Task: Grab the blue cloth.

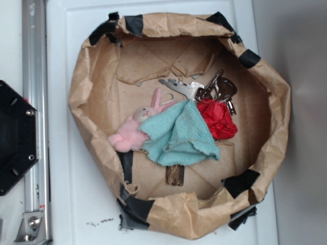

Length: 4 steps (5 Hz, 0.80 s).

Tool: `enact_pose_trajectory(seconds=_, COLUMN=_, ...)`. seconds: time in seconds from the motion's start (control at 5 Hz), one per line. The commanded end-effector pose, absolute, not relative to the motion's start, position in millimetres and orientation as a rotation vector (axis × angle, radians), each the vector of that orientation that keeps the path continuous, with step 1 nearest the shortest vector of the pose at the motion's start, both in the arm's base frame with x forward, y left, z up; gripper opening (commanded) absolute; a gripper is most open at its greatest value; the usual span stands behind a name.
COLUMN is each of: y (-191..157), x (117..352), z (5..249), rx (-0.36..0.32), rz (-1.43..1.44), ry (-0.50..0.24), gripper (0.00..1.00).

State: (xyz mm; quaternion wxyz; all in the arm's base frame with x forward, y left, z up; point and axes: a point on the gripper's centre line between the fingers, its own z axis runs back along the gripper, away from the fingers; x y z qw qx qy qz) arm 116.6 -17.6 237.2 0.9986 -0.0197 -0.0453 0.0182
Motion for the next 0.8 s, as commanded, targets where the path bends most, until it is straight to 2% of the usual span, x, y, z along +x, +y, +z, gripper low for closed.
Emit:
enact_pose_trajectory(seconds=0.0, y=-18, x=117, z=237, rx=-0.039, rz=0.036, ry=-0.091, gripper=1.00)
enact_pose_trajectory(seconds=0.2, y=-16, x=166, z=207, rx=-0.046, rz=0.064, ry=-0.078, gripper=1.00)
enact_pose_trajectory(seconds=0.4, y=-16, x=200, z=179, rx=-0.036, rz=0.102, ry=-0.078, gripper=1.00)
enact_pose_trajectory(seconds=0.6, y=-15, x=226, z=147, rx=-0.016, rz=0.096, ry=-0.037, gripper=1.00)
